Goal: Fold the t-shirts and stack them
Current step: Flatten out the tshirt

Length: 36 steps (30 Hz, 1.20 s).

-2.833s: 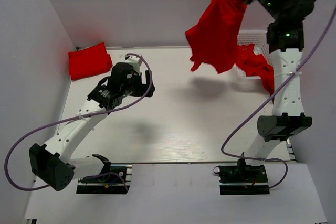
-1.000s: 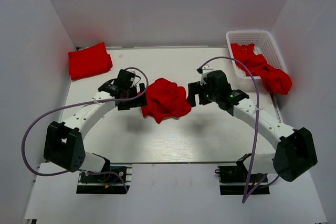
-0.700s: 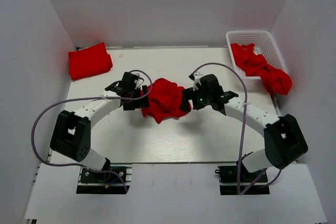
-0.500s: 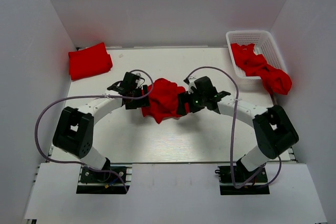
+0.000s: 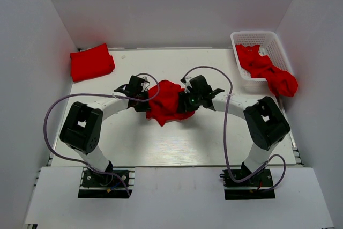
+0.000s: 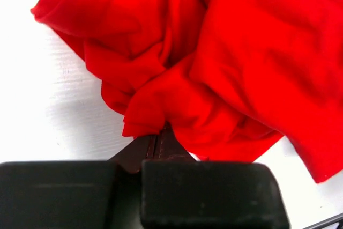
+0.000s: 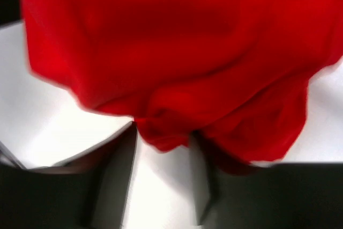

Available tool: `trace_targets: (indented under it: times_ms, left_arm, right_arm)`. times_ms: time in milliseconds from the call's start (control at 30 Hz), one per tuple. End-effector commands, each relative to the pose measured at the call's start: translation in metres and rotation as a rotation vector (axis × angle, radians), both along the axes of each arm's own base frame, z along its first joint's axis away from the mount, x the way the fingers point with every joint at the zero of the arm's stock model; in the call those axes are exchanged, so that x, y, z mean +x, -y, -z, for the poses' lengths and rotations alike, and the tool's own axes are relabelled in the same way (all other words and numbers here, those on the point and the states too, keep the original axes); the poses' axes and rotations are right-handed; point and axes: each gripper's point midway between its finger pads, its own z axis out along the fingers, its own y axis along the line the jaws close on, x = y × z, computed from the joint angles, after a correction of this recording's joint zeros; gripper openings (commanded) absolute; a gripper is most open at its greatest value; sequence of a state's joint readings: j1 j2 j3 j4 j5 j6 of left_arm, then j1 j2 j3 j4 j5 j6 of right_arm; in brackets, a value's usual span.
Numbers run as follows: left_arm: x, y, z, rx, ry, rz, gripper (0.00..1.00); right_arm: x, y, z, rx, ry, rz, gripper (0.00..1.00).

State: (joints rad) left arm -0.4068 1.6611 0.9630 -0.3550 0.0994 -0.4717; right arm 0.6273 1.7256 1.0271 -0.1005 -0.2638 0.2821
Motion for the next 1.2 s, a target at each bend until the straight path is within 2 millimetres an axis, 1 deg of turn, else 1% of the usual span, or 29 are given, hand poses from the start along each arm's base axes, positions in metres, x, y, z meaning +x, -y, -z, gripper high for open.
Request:
trace_targets:
  times_ms: [0,33,67,100,133,167,200,267,300,367,433,500,533,567,600,633,667,700,767,800,833,867,900,967,1000,1033,1100,1133,1167]
  left_arm:
    - [0.016,0.010,-0.030,-0.050,0.090,0.029,0.00]
    - [0.016,0.010,-0.034,-0.054,0.100,0.029,0.00]
    - [0.017,0.010,-0.045,-0.060,0.130,0.038,0.00]
    - [0.015,0.008,-0.047,-0.056,0.139,0.032,0.00]
    - [0.014,0.007,-0.058,-0.070,0.174,0.032,0.00]
    - [0.014,0.007,-0.058,-0.070,0.175,0.032,0.00]
    - [0.015,0.002,-0.069,-0.059,0.215,0.011,0.00]
    - [0.016,-0.004,-0.083,-0.047,0.258,0.002,0.00]
    - [0.019,-0.010,-0.090,-0.028,0.288,-0.023,0.00]
    - [0.015,-0.019,-0.106,-0.010,0.323,-0.050,0.00]
    - [0.019,-0.030,-0.124,0.025,0.365,-0.096,0.00]
    - [0.022,-0.044,-0.141,0.068,0.409,-0.151,0.00]
    - [0.025,-0.047,-0.156,0.076,0.439,-0.173,0.00]
    - [0.024,-0.054,-0.162,0.098,0.442,-0.192,0.00]
    - [0.029,-0.063,-0.182,0.122,0.490,-0.240,0.00]
    - [0.031,-0.068,-0.189,0.138,0.504,-0.262,0.00]
    - [0.030,-0.074,-0.198,0.157,0.516,-0.286,0.00]
    - [0.034,-0.081,-0.215,0.181,0.556,-0.318,0.00]
    - [0.038,-0.087,-0.244,0.179,0.620,-0.353,0.00]
    - [0.037,-0.091,-0.257,0.195,0.653,-0.349,0.00]
    - [0.038,-0.091,-0.264,0.194,0.668,-0.346,0.00]
    - [0.038,-0.093,-0.280,0.176,0.706,-0.364,0.00]
    - [0.036,-0.095,-0.301,0.161,0.759,-0.364,0.00]
    - [0.034,-0.100,-0.323,0.168,0.821,-0.366,0.00]
    - [0.029,-0.104,-0.345,0.148,0.880,-0.384,0.00]
    - [0.027,-0.106,-0.356,0.156,0.912,-0.375,0.00]
    - [0.023,-0.097,-0.386,0.099,0.997,-0.327,0.00]
    - [0.020,-0.095,-0.399,0.081,1.034,-0.302,0.00]
    - [0.016,-0.089,-0.418,0.060,1.080,-0.254,0.00]
  right_arm:
    - [0.023,-0.016,-0.017,0.037,0.049,0.037,0.30]
    - [0.023,-0.015,-0.020,0.039,0.058,0.042,0.17]
    - [0.024,-0.015,-0.026,0.046,0.073,0.048,0.00]
    - [0.029,-0.007,-0.024,0.018,0.093,0.084,0.00]
    - [0.029,-0.004,-0.037,0.027,0.129,0.094,0.00]
    - [0.034,0.002,-0.039,0.007,0.153,0.121,0.00]
    - [0.032,0.007,-0.039,-0.004,0.162,0.134,0.00]
    - [0.042,0.020,-0.061,-0.021,0.243,0.194,0.00]
    - [0.046,0.027,-0.065,-0.037,0.272,0.220,0.00]
    - [0.056,0.048,-0.087,-0.087,0.379,0.283,0.00]
    - [0.063,0.063,-0.104,-0.121,0.436,0.349,0.00]
    - [0.073,0.088,-0.127,-0.181,0.509,0.440,0.00]
    - [0.076,0.095,-0.134,-0.195,0.529,0.468,0.00]
    - [0.080,0.105,-0.145,-0.212,0.560,0.515,0.00]
    - [0.081,0.119,-0.163,-0.233,0.610,0.557,0.00]
    - [0.085,0.130,-0.170,-0.247,0.627,0.592,0.00]
    - [0.085,0.136,-0.185,-0.246,0.663,0.610,0.00]
    - [0.086,0.149,-0.198,-0.266,0.697,0.657,0.00]
    - [0.088,0.168,-0.228,-0.271,0.758,0.721,0.00]
    - [0.087,0.175,-0.253,-0.243,0.799,0.753,0.00]
    - [0.084,0.181,-0.263,-0.248,0.822,0.759,0.00]
    - [0.083,0.187,-0.272,-0.244,0.839,0.778,0.00]
    - [0.082,0.190,-0.293,-0.217,0.872,0.801,0.00]
    - [0.075,0.204,-0.316,-0.217,0.918,0.833,0.00]
    - [0.074,0.206,-0.335,-0.196,0.959,0.840,0.00]
    - [0.070,0.209,-0.345,-0.178,0.979,0.843,0.00]
    - [0.063,0.211,-0.370,-0.155,1.032,0.825,0.00]
    - [0.061,0.204,-0.385,-0.121,1.063,0.779,0.00]
    - [0.054,0.206,-0.411,-0.080,1.107,0.778,0.00]
